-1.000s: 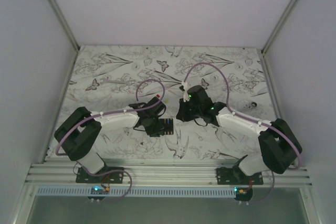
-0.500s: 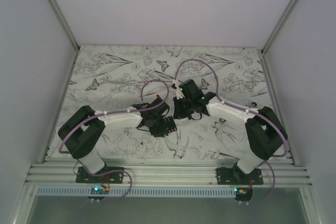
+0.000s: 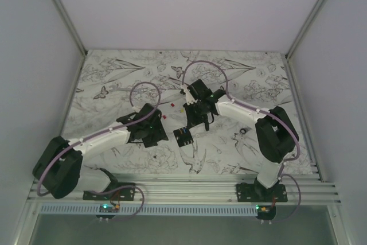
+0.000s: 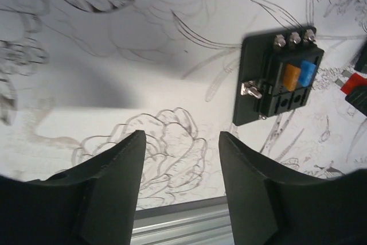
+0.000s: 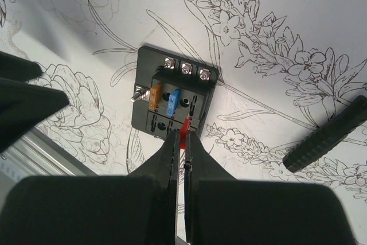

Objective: Snap on the fuse box
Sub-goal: Install the fuse at the fuse box base.

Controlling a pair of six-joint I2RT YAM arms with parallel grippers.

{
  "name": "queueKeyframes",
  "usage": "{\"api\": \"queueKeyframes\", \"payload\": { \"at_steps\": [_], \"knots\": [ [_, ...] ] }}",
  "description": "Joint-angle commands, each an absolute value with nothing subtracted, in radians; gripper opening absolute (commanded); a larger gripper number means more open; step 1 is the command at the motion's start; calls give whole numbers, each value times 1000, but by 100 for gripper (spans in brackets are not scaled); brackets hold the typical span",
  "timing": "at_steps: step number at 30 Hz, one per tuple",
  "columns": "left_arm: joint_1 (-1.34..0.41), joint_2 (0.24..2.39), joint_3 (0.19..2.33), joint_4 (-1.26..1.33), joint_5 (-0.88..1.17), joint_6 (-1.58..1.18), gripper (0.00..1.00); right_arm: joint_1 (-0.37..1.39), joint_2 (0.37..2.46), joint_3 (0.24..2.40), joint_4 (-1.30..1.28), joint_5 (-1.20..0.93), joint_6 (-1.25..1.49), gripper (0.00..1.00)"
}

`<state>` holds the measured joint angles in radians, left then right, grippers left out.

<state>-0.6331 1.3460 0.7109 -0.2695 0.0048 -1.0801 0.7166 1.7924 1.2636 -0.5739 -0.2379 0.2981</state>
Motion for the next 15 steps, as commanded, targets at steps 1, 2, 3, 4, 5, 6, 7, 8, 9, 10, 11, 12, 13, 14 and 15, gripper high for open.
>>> {"api": "queueKeyframes", "payload": {
  "at_steps": [1,2,3,4,5,6,7,8,9,10,11,12,13,14,15],
  "knots": [
    [-560,1289,689,-366,-22,-968,59,710,1830,1319,-631,-250,282,0],
    [-543,1282,689,-376,-26,-941,61,712,1837,1324,-633,-251,284,0],
    [-528,1249,689,-388,-31,-923,64,713,1843,1328,-633,-250,285,0],
    [-514,1228,690,-399,-41,-904,66,714,1848,1333,-635,-250,286,0],
    [-503,1209,689,-409,-57,-886,69,717,1853,1337,-636,-250,288,0],
    [-492,1193,689,-421,-71,-869,73,719,1858,1342,-636,-250,291,0],
    [-487,1174,689,-432,-84,-852,76,720,1863,1347,-638,-250,293,0],
    [-479,1161,689,-442,-99,-834,80,721,1870,1352,-640,-248,295,0],
    [-474,1145,691,-454,-113,-818,84,722,1876,1357,-641,-243,298,0],
    [-469,1132,690,-467,-127,-805,87,724,1883,1361,-642,-238,304,0],
    [-466,1120,689,-476,-140,-791,90,724,1888,1367,-644,-231,305,0],
    [-462,1108,688,-482,-151,-780,92,726,1894,1370,-645,-225,307,0],
    [-458,1093,687,-491,-160,-771,94,727,1899,1374,-645,-221,309,0],
    [-453,1084,684,-498,-168,-764,96,728,1903,1378,-646,-216,312,0],
    [-449,1075,684,-503,-173,-757,97,729,1909,1383,-648,-214,314,0]
  ]
}}
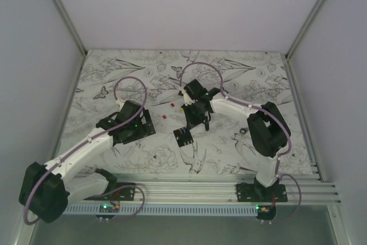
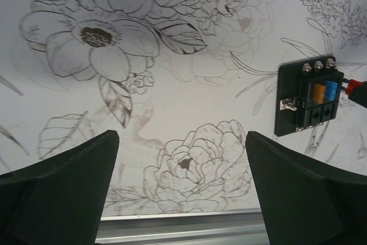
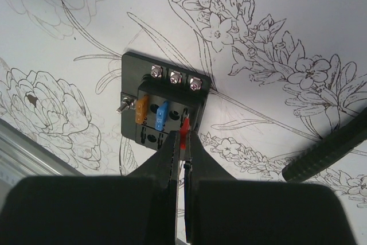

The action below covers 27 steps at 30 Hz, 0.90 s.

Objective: Snap on the fuse box
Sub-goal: Install the fuse at the fuse box base.

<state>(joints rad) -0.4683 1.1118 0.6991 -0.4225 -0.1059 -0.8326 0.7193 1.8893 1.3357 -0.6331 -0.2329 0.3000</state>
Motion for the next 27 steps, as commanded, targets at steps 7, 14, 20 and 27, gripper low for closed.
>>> {"api": "queueKeyframes", "payload": {
  "at_steps": [7,14,20,27],
  "knots": [
    [-433,1054,681,-517,-182,-746,100,739,1940,1403,-660,-209,316,0],
    [-430,1070,681,-520,-174,-746,100,759,1935,1417,-674,-207,295,0],
    [-429,1080,681,-519,-167,-746,100,761,1912,1407,-700,-189,265,0],
    [-429,1098,687,-518,-157,-744,100,760,1895,1358,-704,-153,263,0]
  ]
}}
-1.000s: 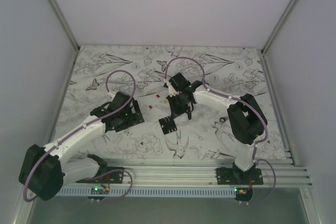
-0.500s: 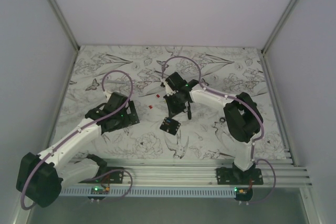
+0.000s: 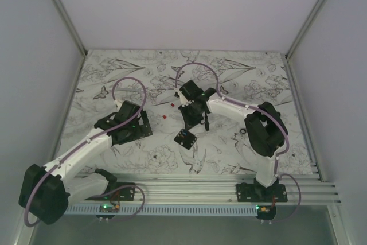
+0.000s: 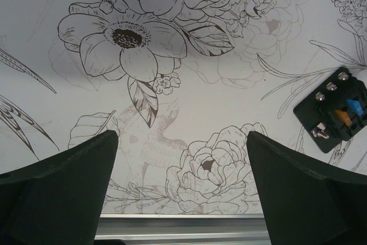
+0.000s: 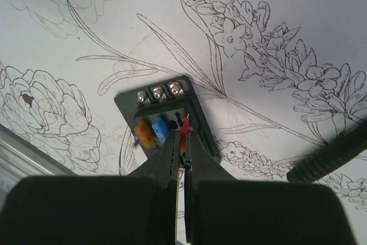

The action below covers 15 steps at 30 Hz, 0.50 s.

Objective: Snap on the fuse box
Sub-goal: Install the fuse at the fuse box base.

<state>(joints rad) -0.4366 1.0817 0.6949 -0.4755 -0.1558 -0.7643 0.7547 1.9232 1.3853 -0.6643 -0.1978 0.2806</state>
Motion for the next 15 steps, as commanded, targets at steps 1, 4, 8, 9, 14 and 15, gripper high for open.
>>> {"api": "queueKeyframes", "payload": {
  "at_steps": [1,4,8,9,14,15],
  "knots": [
    [-428,1103,689,-518,-156,-743,100,761,1888,1350,-703,-149,264,0],
    [-428,1118,692,-518,-147,-742,100,761,1861,1327,-701,-140,268,0],
    [-429,1133,698,-518,-140,-743,100,761,1840,1316,-701,-136,270,0],
    [-428,1134,698,-518,-140,-743,100,761,1838,1317,-697,-138,272,0],
    [-428,1135,698,-518,-141,-744,100,762,1845,1321,-672,-143,290,0],
    [-430,1135,698,-518,-140,-744,100,761,1849,1321,-669,-140,292,0]
  ]
}}
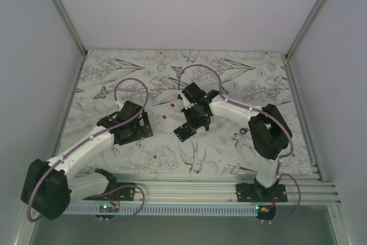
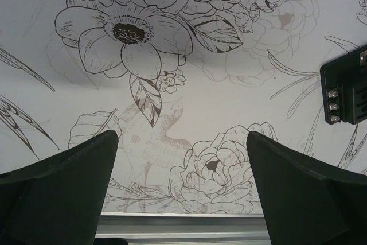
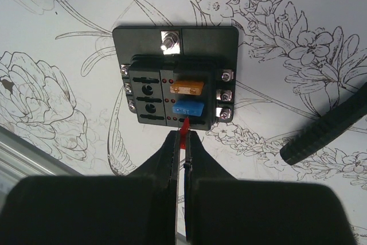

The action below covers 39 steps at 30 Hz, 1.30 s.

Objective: Snap on the fuse box
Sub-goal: Install the fuse at the fuse box base.

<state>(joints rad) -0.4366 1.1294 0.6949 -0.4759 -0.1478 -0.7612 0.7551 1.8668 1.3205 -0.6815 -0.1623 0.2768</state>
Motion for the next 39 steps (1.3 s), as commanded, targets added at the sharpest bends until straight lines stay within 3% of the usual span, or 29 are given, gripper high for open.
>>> {"api": "queueKeyframes", "payload": {
  "at_steps": [1,19,39],
  "knots": [
    [-428,1135,698,-518,-140,-744,100,761,1854,1321,-666,-140,296,0],
    [-428,1135,694,-518,-140,-749,100,746,1883,1338,-676,-33,286,0],
    [-428,1137,692,-518,-134,-754,100,743,1857,1365,-663,-83,338,0]
  ]
}}
